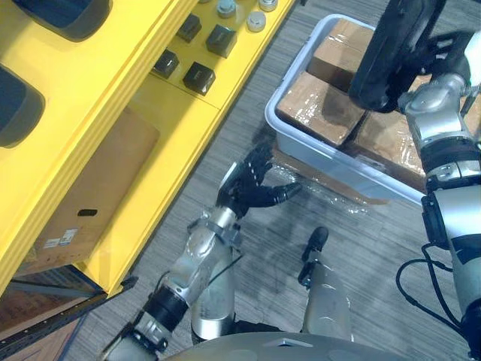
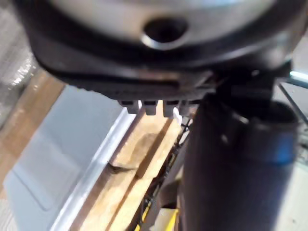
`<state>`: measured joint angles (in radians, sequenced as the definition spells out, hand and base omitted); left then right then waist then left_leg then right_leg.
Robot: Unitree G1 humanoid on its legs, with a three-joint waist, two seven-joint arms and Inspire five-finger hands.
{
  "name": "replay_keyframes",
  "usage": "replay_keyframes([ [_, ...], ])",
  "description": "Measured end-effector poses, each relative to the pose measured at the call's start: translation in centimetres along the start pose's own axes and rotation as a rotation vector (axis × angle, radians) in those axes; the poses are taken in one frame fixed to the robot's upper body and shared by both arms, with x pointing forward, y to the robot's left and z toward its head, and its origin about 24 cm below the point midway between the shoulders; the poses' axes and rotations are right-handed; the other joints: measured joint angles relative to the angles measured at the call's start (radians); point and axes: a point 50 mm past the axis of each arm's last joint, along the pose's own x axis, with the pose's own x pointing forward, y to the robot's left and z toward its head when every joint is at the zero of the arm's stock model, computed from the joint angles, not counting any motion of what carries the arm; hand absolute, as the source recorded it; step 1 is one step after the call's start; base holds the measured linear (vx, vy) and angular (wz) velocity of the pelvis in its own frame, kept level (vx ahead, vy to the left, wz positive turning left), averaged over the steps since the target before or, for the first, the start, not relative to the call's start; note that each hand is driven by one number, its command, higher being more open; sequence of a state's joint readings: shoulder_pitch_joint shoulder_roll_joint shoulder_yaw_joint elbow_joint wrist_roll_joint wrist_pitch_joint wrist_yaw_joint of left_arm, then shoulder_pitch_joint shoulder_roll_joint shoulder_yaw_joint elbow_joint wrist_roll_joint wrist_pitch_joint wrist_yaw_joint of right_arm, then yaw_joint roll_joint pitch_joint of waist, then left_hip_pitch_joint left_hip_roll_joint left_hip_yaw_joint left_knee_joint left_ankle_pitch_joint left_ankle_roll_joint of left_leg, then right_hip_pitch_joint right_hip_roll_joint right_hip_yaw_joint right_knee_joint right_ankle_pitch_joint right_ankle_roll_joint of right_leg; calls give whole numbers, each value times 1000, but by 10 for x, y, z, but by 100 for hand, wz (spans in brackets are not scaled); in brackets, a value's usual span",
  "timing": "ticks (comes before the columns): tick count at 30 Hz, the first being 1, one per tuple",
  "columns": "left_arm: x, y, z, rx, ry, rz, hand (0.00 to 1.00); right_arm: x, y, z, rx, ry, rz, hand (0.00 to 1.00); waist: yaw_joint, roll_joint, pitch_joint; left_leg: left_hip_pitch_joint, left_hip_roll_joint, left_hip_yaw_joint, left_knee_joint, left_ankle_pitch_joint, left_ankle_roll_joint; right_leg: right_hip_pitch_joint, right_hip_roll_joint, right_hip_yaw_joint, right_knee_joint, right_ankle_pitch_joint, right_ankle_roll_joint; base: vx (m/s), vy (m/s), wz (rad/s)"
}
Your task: Walk over and take three plastic housings, then place them on the shelf
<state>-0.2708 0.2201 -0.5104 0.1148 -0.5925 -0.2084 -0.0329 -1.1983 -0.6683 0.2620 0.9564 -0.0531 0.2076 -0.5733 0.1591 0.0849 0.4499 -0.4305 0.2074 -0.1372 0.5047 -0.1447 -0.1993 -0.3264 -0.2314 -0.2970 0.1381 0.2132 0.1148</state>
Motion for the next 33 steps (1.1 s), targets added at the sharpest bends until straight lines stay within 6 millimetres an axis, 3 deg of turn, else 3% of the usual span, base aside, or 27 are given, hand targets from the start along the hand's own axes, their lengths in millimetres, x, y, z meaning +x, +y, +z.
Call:
replay_keyframes([
  [9, 60, -14, 59, -79, -99, -55, 100, -18, 25, 42, -103, -242, 57, 0, -43, -27, 3, 27, 34, 43, -4, -4, -8, -5, 26, 35, 0, 1, -1, 37, -11, -13],
  [14, 86, -12, 74, -122, -80, -4, 100, -31, 37, 68, -81, -356, 89, 0, -71, -47, 9, 44, 55, 71, -12, -10, -16, -14, 46, 60, 0, 2, -4, 33, -28, -19],
  [17, 90, -5, 75, -162, -73, 54, 100, -43, 48, 83, -61, -435, 121, 0, -87, -63, 12, 74, 66, 102, -26, -12, -19, -15, 56, 87, 0, 4, -6, 62, -22, -25],
  [26, 104, 20, 86, -211, -82, 287, 100, -61, 64, 95, -69, -560, 167, 0, -115, -69, 14, 120, 67, 132, -59, -10, -20, -4, 60, 115, -1, 2, -10, 53, -10, -8],
  [33, 102, 34, 87, -226, -101, 399, 100, -78, 79, 85, -75, -639, 229, 0, -108, -70, 13, 144, 64, 141, -76, -9, -19, 12, 60, 124, -11, 1, -12, 23, 3, -2],
])
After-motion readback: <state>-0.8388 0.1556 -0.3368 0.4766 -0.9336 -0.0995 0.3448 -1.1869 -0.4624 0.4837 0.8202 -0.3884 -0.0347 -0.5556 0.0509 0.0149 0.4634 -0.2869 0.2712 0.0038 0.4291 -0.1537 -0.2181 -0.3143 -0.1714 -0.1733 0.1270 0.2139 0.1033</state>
